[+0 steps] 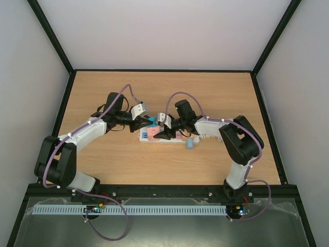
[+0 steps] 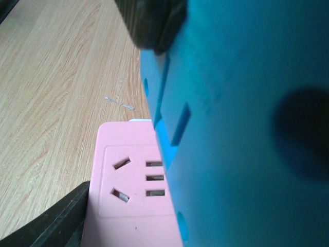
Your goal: Pull the plug off the socket
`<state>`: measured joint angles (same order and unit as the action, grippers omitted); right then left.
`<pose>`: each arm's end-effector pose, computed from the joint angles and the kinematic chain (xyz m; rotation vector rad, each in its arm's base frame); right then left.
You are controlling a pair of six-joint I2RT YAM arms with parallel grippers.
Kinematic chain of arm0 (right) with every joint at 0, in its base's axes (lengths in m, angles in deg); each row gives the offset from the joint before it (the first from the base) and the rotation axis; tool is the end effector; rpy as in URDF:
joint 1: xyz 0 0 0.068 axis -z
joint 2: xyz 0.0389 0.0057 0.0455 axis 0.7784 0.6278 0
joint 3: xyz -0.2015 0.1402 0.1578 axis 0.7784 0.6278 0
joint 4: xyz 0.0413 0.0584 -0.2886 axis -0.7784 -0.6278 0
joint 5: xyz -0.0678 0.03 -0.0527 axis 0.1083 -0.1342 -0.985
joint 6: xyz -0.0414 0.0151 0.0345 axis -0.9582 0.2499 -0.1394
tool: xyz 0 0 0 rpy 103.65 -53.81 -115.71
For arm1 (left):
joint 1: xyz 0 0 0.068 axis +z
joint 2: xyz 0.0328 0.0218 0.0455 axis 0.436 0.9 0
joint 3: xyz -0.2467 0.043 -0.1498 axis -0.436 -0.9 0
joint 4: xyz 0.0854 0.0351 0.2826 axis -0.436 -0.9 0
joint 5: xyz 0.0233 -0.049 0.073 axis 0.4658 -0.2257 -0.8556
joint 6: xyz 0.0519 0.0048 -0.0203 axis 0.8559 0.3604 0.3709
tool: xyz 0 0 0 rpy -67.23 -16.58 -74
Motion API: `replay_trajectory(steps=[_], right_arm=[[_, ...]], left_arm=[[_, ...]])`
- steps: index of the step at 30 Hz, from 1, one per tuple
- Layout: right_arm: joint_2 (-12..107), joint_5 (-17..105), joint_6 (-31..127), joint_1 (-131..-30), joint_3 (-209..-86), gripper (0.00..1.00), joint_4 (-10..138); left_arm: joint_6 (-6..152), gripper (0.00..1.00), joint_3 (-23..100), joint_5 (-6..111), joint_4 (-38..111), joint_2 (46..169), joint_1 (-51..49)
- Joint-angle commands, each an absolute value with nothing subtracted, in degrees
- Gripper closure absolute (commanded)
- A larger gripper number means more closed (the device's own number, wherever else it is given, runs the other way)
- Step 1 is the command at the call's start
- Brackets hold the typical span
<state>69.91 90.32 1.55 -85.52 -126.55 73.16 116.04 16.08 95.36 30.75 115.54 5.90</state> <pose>0.3052 0.2469 0.1516 -1.6238 1.3419 1.0043 0.3049 -0.1427 0.2284 1.2959 1.6147 -0.8637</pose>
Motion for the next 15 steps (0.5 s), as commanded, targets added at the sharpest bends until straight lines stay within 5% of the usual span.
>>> replay_trajectory(steps=[1,10,15], right_arm=[[72.8,87.4,0.3,-86.0,-124.9,0.57,69.7],[70.6,88.9,3.1,-86.0,-126.4,0.46,70.3],[68.4,89.2,5.3,-85.9,-129.6,0.25,68.1]], left_arm=[[116.4,0.98,18.8,102.0,35.5,113.2,5.9],[117.3,0.98,18.4,101.7,34.2,112.7,7.4],[116.2,0.98,19.3,102.3,32.7,112.3,8.5]])
